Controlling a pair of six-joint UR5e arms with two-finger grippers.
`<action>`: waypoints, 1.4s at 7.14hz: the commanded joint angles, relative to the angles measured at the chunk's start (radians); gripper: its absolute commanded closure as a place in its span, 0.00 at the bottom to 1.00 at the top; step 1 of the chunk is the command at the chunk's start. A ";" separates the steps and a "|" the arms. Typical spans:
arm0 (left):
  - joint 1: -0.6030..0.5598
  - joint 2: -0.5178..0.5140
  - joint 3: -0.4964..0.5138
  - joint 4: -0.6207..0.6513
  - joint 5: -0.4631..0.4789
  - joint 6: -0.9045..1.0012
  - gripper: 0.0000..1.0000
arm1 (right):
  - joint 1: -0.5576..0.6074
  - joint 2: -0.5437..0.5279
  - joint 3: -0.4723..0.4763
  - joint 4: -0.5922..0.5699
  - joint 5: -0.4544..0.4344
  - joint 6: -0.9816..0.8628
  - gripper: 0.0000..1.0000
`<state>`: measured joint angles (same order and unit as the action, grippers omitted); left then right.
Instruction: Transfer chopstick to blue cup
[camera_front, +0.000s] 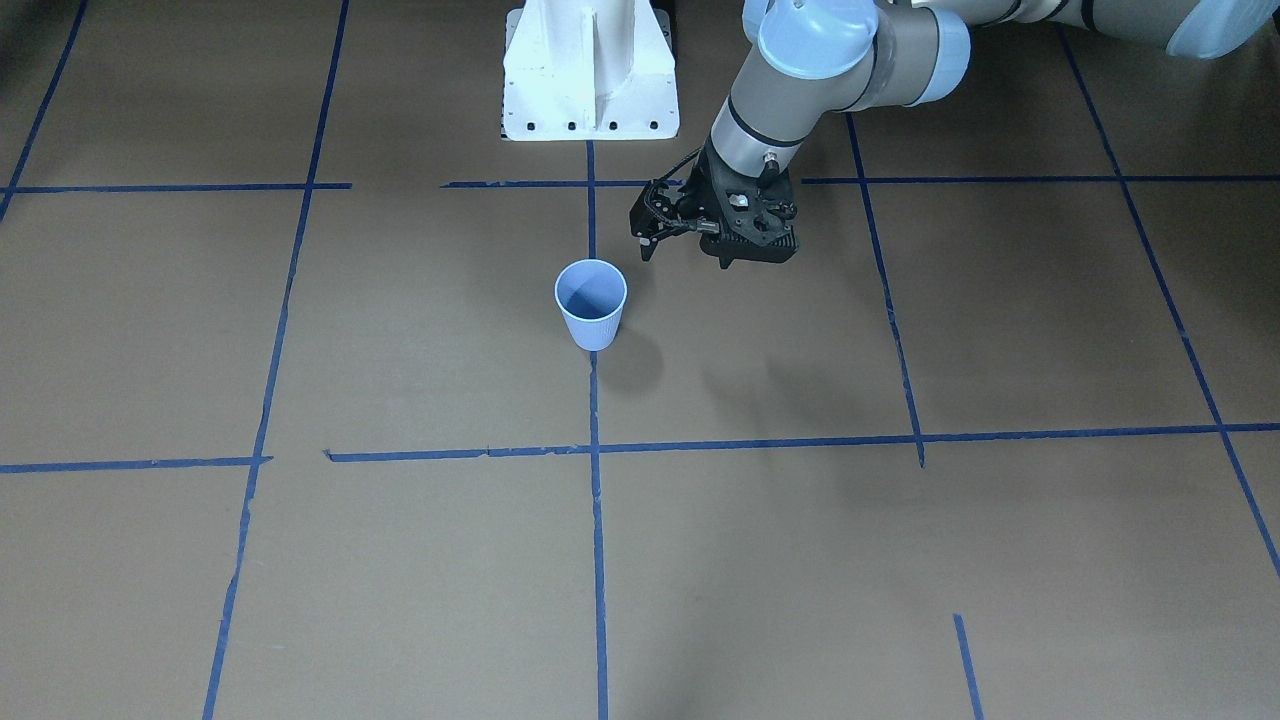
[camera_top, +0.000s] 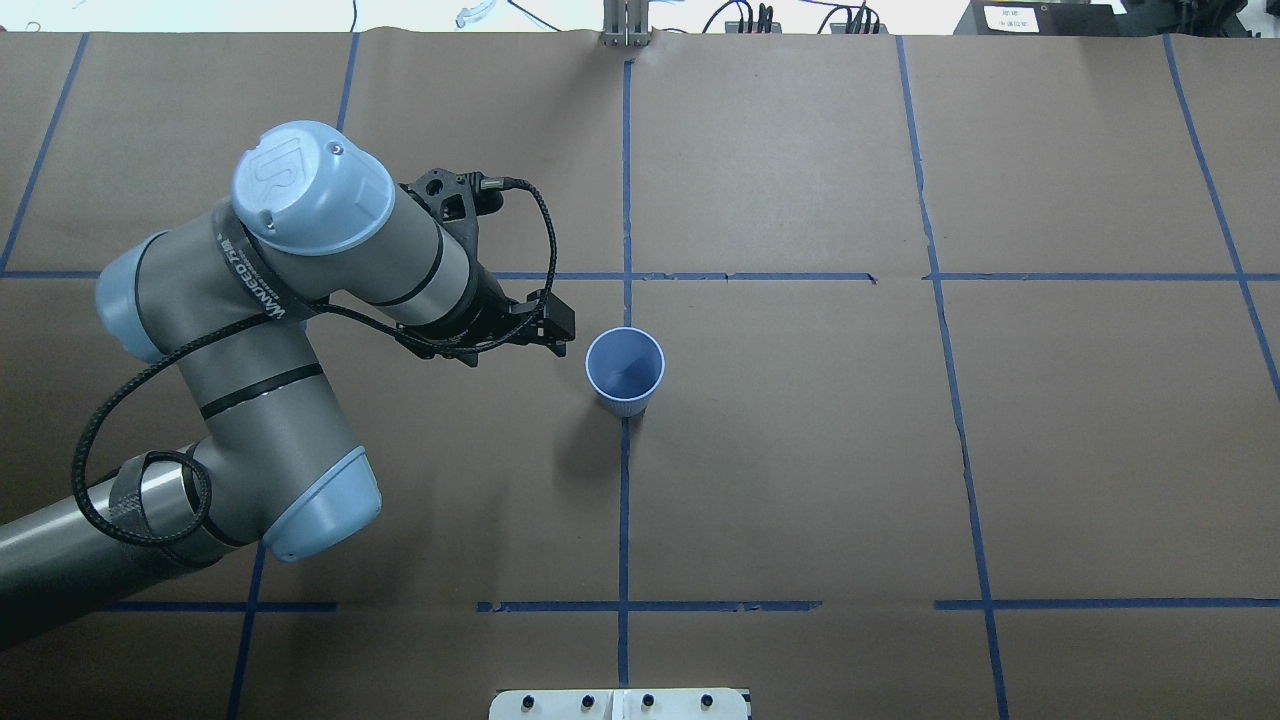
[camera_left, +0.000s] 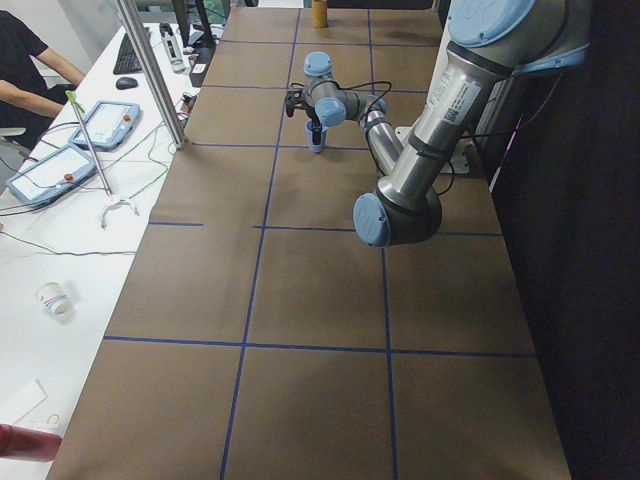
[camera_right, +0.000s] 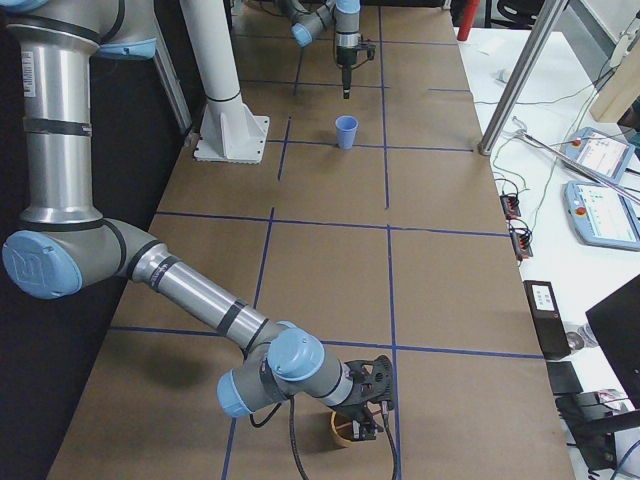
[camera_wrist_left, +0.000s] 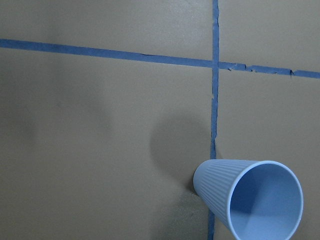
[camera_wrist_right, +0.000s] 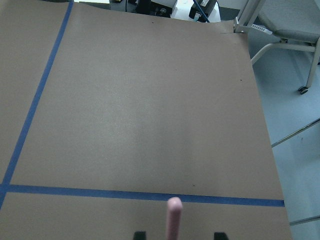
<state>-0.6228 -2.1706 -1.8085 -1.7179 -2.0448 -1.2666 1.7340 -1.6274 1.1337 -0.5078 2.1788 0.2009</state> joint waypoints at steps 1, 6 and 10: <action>0.000 0.000 -0.002 0.000 0.000 0.000 0.00 | -0.004 0.000 -0.002 0.000 0.001 0.000 0.70; 0.000 0.000 -0.006 0.000 0.002 0.000 0.00 | 0.002 -0.019 0.056 0.073 0.025 -0.008 1.00; 0.000 0.014 -0.005 -0.003 -0.002 0.004 0.00 | 0.289 -0.014 0.175 0.069 0.173 -0.099 1.00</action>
<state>-0.6228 -2.1666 -1.8138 -1.7195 -2.0450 -1.2653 1.9647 -1.6508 1.2817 -0.4340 2.3434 0.1349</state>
